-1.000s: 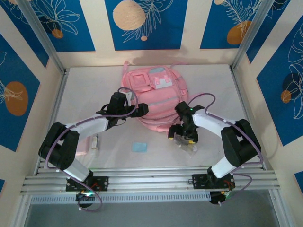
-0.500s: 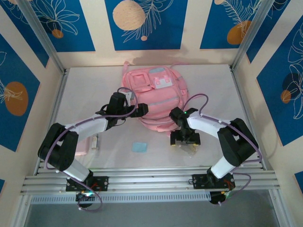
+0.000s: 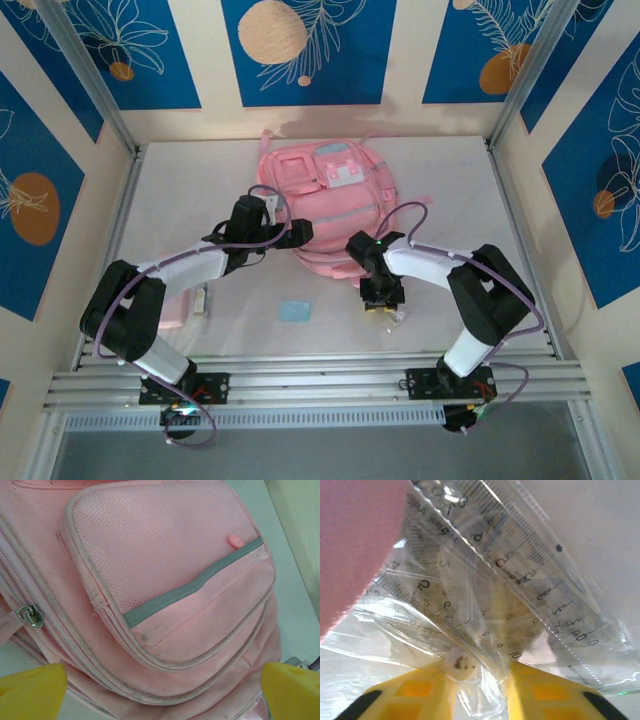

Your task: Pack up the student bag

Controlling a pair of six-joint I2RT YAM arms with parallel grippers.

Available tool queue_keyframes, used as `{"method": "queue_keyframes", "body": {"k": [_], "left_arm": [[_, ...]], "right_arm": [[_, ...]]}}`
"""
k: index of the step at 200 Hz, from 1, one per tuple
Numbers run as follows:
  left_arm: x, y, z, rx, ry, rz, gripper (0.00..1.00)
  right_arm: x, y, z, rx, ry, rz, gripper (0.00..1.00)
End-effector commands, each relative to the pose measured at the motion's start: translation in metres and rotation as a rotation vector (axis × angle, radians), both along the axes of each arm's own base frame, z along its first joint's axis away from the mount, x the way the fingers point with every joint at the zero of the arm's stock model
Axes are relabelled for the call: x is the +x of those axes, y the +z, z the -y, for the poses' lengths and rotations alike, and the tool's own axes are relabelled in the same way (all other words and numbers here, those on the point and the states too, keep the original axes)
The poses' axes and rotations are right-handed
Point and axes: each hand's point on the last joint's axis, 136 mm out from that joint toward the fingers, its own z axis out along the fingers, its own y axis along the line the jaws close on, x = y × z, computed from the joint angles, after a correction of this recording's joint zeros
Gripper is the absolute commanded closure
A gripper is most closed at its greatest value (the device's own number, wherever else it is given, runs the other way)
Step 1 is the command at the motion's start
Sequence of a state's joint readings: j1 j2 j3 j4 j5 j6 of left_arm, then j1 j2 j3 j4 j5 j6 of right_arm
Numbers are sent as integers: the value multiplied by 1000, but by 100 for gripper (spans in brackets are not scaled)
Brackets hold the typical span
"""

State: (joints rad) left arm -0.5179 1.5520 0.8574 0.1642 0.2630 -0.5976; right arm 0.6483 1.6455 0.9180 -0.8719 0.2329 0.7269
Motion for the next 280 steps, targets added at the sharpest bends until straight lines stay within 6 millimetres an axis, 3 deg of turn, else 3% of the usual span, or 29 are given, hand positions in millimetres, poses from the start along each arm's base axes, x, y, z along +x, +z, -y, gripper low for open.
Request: {"method": "queue_keyframes", "body": {"k": [1,24,69,115,157,210,230,280], "left_arm": [[-3,11,5,-31,-16,9,2],[-2,12,6,-36,-17,11,2],[1,21,12,-34,-47,29,2],[9,36,13,142,-177,138,5],[8,41,35,248,-365,242,10],[6,17,66,440,-571,304,15],[1,-1,78,504,-655,301,22],[8,-49,81,673,-707,260,22]], "right_arm": [[-19,-18,27,-75,-27,-75,79],[-17,-14,35,-75,-51,-70,100],[-9,4,47,-51,-104,-30,100],[3,32,62,60,-261,53,100],[41,59,77,252,-401,203,100],[85,85,88,414,-473,333,100],[92,88,89,437,-476,353,100],[96,91,88,497,-496,381,100]]}}
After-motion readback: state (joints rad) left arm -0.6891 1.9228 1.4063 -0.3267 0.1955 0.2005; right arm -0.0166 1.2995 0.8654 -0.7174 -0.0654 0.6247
